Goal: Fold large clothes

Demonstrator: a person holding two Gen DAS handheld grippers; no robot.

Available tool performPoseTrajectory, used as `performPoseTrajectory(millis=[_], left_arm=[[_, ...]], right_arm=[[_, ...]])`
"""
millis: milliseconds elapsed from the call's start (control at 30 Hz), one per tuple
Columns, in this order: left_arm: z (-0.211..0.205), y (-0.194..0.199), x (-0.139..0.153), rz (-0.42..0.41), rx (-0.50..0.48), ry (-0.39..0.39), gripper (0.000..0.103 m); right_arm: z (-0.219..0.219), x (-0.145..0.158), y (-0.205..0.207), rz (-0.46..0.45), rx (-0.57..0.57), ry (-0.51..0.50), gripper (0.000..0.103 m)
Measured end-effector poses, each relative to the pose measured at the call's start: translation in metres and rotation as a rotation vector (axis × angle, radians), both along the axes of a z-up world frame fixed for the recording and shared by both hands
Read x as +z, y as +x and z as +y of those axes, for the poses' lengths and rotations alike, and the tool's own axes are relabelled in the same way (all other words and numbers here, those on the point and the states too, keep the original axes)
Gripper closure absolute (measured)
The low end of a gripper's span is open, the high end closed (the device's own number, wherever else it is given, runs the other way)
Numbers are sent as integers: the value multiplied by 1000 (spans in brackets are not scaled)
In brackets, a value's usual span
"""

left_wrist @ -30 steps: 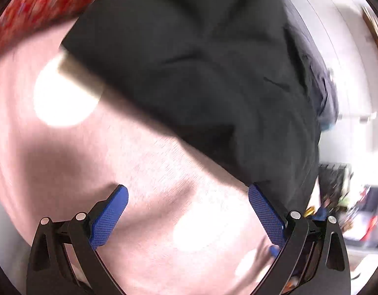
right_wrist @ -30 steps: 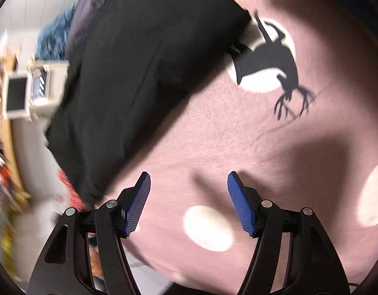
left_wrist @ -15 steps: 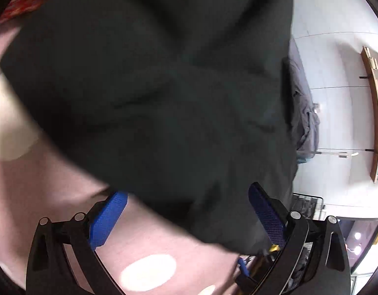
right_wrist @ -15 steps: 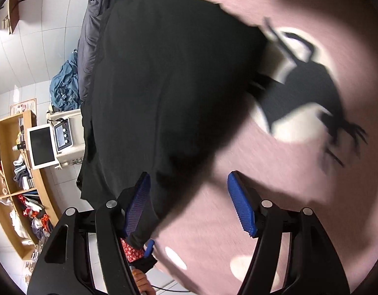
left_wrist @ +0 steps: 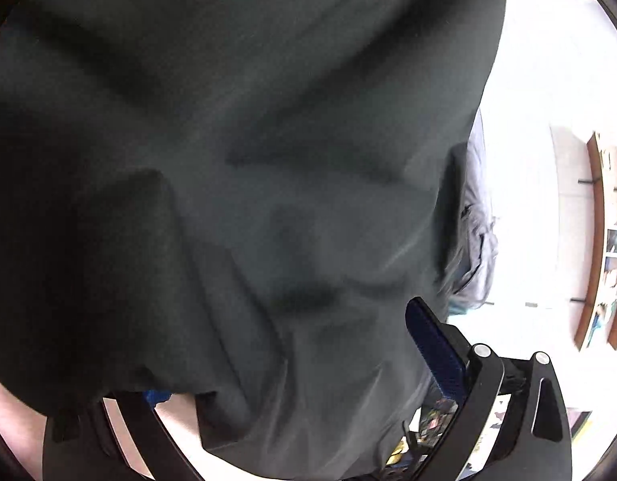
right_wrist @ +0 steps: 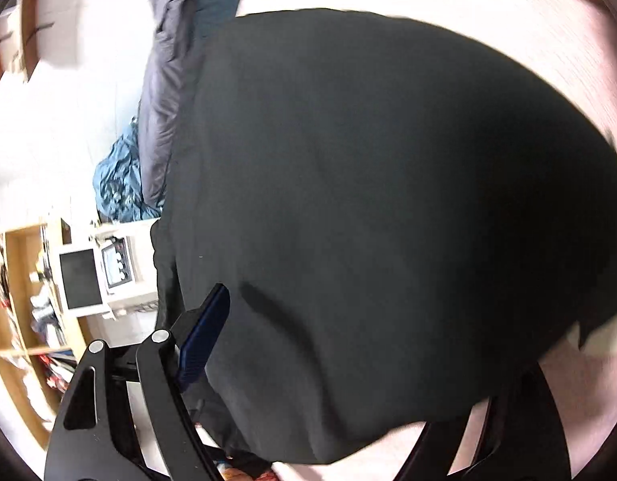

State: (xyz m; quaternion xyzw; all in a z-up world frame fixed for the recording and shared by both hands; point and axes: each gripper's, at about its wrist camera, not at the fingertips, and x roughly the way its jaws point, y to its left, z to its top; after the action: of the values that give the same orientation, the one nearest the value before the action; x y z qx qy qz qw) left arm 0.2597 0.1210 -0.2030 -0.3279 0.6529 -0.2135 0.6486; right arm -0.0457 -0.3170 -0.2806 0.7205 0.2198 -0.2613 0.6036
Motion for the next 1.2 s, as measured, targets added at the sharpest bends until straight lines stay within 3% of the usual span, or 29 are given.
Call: performPoseTrajectory(millis=[167, 200, 300, 400, 433, 467, 567, 767, 967, 1067, 1200], left_arm=[[9, 1, -1, 3, 20, -53, 9], [19, 0, -2, 7, 21, -53, 10], [23, -4, -1, 7, 13, -13, 27], [30, -11, 1, 1, 3, 43, 49], [34, -14, 2, 8, 5, 69, 63], [37, -16, 3, 15, 6, 96, 77], [46, -20, 11, 9, -7, 88, 87], [48, -26, 47, -37, -35, 42, 93], [28, -42, 104, -87, -94, -77, 95], [-11, -64, 158, -184, -209, -153, 96], [-69, -107, 218, -250, -354, -282, 96]], right_arm=[[-10, -4, 13, 1, -9, -10, 29], [-11, -6, 8, 4, -23, 2, 38], [-13, -5, 6, 22, -5, 25, 75], [-19, 16, 16, 78, 60, -12, 86], [-22, 26, 21, 87, 85, -38, 89], [-24, 39, 28, 94, 116, -70, 90], [-30, 82, 45, 108, 199, -185, 92], [-38, 170, 51, 38, 229, -317, 95], [-47, 277, 40, -13, 251, -534, 96], [-60, 337, -3, -22, 217, -647, 97], [-66, 411, -98, -9, 100, -782, 97]])
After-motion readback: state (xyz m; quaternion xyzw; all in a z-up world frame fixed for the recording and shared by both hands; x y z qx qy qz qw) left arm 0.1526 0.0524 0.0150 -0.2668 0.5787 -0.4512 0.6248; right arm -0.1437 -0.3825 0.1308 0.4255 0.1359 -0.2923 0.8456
